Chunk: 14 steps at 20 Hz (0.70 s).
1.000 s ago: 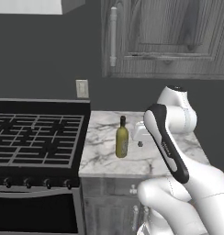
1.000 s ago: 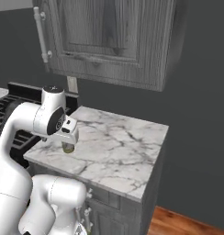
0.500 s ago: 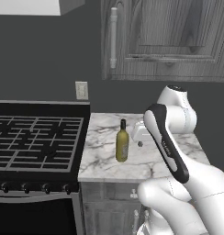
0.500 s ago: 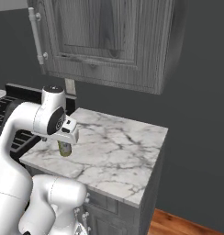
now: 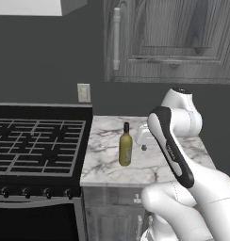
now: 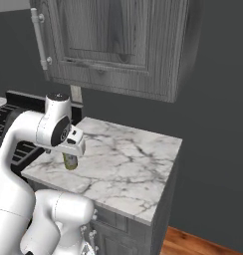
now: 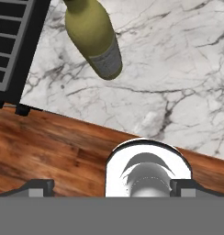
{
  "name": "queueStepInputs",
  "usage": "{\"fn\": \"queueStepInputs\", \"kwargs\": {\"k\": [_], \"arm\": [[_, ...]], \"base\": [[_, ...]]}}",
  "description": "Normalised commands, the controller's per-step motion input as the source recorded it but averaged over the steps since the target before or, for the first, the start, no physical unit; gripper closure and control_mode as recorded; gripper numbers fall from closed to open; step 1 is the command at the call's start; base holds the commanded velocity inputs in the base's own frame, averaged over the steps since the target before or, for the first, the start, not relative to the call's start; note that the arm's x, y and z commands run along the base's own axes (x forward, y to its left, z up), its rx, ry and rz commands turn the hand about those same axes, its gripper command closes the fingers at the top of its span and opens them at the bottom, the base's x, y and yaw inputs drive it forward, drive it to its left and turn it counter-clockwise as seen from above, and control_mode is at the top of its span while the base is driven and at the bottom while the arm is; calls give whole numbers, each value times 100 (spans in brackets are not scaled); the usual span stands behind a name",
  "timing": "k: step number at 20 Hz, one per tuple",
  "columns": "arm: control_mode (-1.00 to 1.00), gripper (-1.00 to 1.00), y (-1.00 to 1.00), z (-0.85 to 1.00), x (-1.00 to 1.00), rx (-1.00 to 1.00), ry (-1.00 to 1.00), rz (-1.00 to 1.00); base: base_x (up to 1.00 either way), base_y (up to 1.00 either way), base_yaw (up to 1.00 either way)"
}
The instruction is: There is a wine glass and glass cup on the dining counter. Place the wine bottle next to the wine glass and the juice bottle next to the glass cup.
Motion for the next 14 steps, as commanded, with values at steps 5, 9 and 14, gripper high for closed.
{"fn": "queueStepInputs", "kwargs": {"k": [5, 9, 14], "arm": [[100, -100, 0, 0, 0, 0, 0, 0], [100, -100, 0, 0, 0, 0, 0, 0], [-100, -100, 0, 1, -1, 0, 0, -1]], "base": [[0, 0, 0], [0, 0, 0], [0, 0, 0]]}}
